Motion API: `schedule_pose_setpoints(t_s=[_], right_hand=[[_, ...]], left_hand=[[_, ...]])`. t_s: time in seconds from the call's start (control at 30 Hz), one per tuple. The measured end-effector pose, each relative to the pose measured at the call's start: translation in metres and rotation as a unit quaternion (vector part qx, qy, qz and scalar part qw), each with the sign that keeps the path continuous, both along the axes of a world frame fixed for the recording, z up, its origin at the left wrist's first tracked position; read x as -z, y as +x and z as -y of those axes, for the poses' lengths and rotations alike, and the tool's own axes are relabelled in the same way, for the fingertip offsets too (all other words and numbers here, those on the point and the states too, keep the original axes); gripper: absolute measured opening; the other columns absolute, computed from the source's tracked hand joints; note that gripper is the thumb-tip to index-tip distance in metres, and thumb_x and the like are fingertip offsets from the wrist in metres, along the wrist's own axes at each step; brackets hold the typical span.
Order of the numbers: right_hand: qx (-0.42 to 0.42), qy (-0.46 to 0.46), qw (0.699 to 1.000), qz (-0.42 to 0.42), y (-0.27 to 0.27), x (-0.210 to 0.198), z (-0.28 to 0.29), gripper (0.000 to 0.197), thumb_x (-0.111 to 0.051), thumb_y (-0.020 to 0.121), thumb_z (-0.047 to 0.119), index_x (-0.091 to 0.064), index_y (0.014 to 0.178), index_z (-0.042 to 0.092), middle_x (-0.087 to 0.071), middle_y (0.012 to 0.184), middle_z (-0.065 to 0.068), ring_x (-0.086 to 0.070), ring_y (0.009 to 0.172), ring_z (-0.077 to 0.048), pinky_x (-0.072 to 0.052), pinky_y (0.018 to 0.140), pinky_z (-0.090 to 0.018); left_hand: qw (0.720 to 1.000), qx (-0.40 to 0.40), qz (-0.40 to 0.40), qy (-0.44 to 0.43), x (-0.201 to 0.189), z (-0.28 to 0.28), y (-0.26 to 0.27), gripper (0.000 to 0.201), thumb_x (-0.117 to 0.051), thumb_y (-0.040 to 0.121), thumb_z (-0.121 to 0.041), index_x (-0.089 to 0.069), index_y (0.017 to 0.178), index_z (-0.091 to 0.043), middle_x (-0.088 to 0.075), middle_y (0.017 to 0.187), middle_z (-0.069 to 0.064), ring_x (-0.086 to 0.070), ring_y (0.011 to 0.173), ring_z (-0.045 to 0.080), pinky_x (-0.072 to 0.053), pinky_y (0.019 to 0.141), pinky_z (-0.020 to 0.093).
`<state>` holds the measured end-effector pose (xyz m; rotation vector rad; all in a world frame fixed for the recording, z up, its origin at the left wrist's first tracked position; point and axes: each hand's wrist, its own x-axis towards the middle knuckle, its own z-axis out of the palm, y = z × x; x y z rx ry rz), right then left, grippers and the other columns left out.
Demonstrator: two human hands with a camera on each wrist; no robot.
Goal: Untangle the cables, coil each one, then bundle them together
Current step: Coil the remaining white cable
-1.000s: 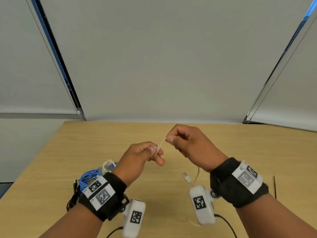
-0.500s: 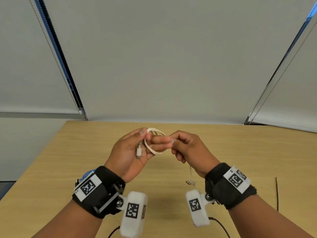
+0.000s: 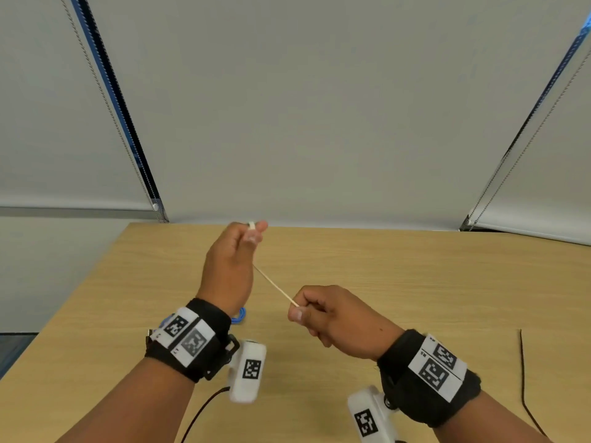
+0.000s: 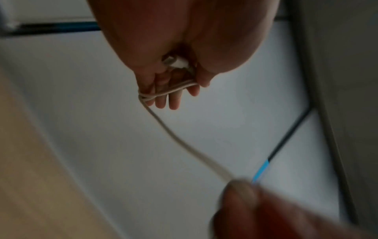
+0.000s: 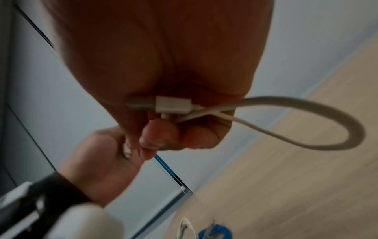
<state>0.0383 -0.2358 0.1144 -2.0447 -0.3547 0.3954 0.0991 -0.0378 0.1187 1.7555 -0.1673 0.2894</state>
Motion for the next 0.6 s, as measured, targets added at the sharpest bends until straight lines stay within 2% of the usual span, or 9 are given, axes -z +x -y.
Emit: schedule_pose_setpoints(t_s=[0.07,0.1,0.17,0.2,0.27,0.3,0.4,0.5,0.6], right_hand=[[0.002,0.001,0.999,0.032,0.002,-0.012,0.002,0.021,-0.059,0.1,0.033,-0.066,0.091,0.015,-0.056,0.067,0.009,-0.05,0.057,-0.01,-0.045,0.057,-0.025],[0.008,-0.001,0.999,0.052,0.004,-0.017,0.004,0.021,-0.059,0.1,0.032,-0.067,0.091,0.015,-0.056,0.066,0.009,-0.05,0.057,-0.011,-0.045,0.057,-0.026],[0.029,-0.013,0.995,0.092,0.01,-0.027,0.011,0.021,-0.06,0.1,0.031,-0.068,0.087,0.017,-0.055,0.063,0.011,-0.049,0.057,-0.009,-0.044,0.058,-0.028],[0.038,-0.023,0.993,0.11,0.012,-0.031,0.015,0.02,-0.06,0.1,0.03,-0.07,0.085,0.021,-0.056,0.062,0.012,-0.049,0.057,-0.007,-0.043,0.059,-0.027],[0.054,-0.033,0.99,0.13,0.016,-0.036,0.024,0.017,-0.063,0.098,0.029,-0.073,0.085,0.026,-0.062,0.065,0.007,-0.05,0.06,-0.006,-0.044,0.062,-0.027],[0.061,-0.023,0.989,0.132,0.018,-0.037,0.027,0.015,-0.065,0.097,0.028,-0.075,0.085,0.025,-0.066,0.069,0.001,-0.05,0.061,-0.008,-0.045,0.063,-0.029],[0.084,0.016,0.987,0.135,0.021,-0.039,0.034,0.008,-0.074,0.091,0.027,-0.076,0.084,0.025,-0.069,0.078,-0.015,-0.054,0.065,-0.019,-0.047,0.065,-0.036],[0.085,-0.008,0.988,0.13,0.026,-0.039,0.039,0.006,-0.076,0.089,0.027,-0.076,0.083,0.024,-0.072,0.08,-0.009,-0.06,0.07,-0.016,-0.053,0.071,-0.037],[0.064,-0.104,0.986,0.116,0.03,-0.035,0.047,0.006,-0.074,0.091,0.03,-0.074,0.085,0.026,-0.072,0.089,0.007,-0.066,0.085,-0.008,-0.054,0.087,-0.039]], left_hand=[[0.991,0.036,0.009,0.13,0.013,0.002,-0.003,0.021,-0.049,0.103,-0.024,-0.059,0.085,-0.02,-0.069,0.125,-0.013,-0.061,0.104,-0.01,-0.049,0.09,0.022],[0.985,0.062,0.007,0.159,0.019,0.004,-0.006,0.02,-0.05,0.103,-0.025,-0.059,0.085,-0.021,-0.071,0.12,-0.012,-0.063,0.1,-0.007,-0.051,0.087,0.024],[0.977,0.12,-0.014,0.177,0.029,0.008,-0.014,0.024,-0.047,0.103,-0.033,-0.06,0.085,-0.026,-0.074,0.1,-0.011,-0.066,0.09,0.006,-0.053,0.086,0.038],[0.973,0.153,-0.034,0.171,0.032,0.01,-0.017,0.026,-0.045,0.102,-0.038,-0.061,0.084,-0.027,-0.075,0.094,-0.01,-0.066,0.09,0.009,-0.051,0.088,0.042],[0.961,0.234,-0.101,0.107,0.031,0.011,-0.022,0.031,-0.042,0.099,-0.04,-0.059,0.081,-0.021,-0.078,0.098,-0.006,-0.067,0.105,0.011,-0.047,0.099,0.044],[0.95,0.276,-0.134,0.054,0.029,0.01,-0.022,0.033,-0.042,0.099,-0.038,-0.055,0.078,-0.016,-0.079,0.102,0.001,-0.066,0.112,0.016,-0.045,0.103,0.044],[0.914,0.342,-0.185,-0.117,0.02,0.003,-0.023,0.032,-0.044,0.099,-0.029,-0.05,0.073,-0.012,-0.073,0.11,0.027,-0.065,0.115,0.038,-0.049,0.101,0.044],[0.886,0.34,-0.193,-0.252,0.014,-0.003,-0.023,0.032,-0.051,0.095,-0.026,-0.053,0.067,-0.012,-0.066,0.111,0.04,-0.064,0.112,0.048,-0.055,0.093,0.044],[0.86,0.341,-0.195,-0.325,0.014,-0.009,-0.021,0.03,-0.056,0.092,-0.027,-0.055,0.066,-0.011,-0.067,0.108,0.039,-0.064,0.11,0.053,-0.056,0.091,0.048]])
